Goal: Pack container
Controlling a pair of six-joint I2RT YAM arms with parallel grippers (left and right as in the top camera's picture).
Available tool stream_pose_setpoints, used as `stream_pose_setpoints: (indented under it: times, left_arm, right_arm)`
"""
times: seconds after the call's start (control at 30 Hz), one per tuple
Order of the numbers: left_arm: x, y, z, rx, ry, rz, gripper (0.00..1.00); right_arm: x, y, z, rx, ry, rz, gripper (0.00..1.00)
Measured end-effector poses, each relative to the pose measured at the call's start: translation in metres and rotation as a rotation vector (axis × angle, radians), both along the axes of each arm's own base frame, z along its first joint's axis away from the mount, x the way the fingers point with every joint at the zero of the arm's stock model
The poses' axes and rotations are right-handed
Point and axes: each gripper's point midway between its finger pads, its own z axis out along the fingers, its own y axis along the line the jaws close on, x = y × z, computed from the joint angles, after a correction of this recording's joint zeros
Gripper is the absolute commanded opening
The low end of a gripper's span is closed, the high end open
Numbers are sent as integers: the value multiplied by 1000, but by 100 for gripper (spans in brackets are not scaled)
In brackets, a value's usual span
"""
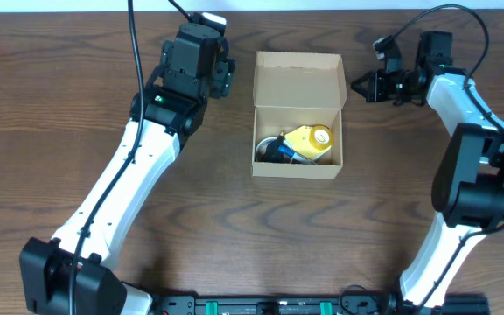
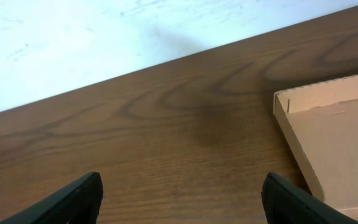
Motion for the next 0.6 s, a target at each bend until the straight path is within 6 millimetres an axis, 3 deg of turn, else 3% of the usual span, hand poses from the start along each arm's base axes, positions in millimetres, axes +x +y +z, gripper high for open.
stream_pose_setpoints:
  times: [0.13, 0.23, 0.3, 0.4, 0.53, 0.6]
  left_arm:
    - [-1, 7, -5, 0, 27, -1, 53]
    - [0, 28, -14, -35, 80, -6, 22]
    - [5, 40, -19, -82, 100, -5, 9]
    - [11, 45, -42, -119, 164, -21, 6]
    - [13, 30, -99, -152, 310, -70, 6]
    - [13, 23, -116, -178, 354, -97, 6]
  right_arm:
    - [0, 2, 2, 16, -6, 8, 1]
    - [0, 3, 3, 23, -6, 12, 1]
    - [-1, 4, 3, 25, -3, 13, 1]
    - [-1, 4, 3, 27, -2, 13, 1]
    - [-2, 4, 3, 28, 2, 14, 1]
    - [-2, 4, 3, 28, 3, 13, 1]
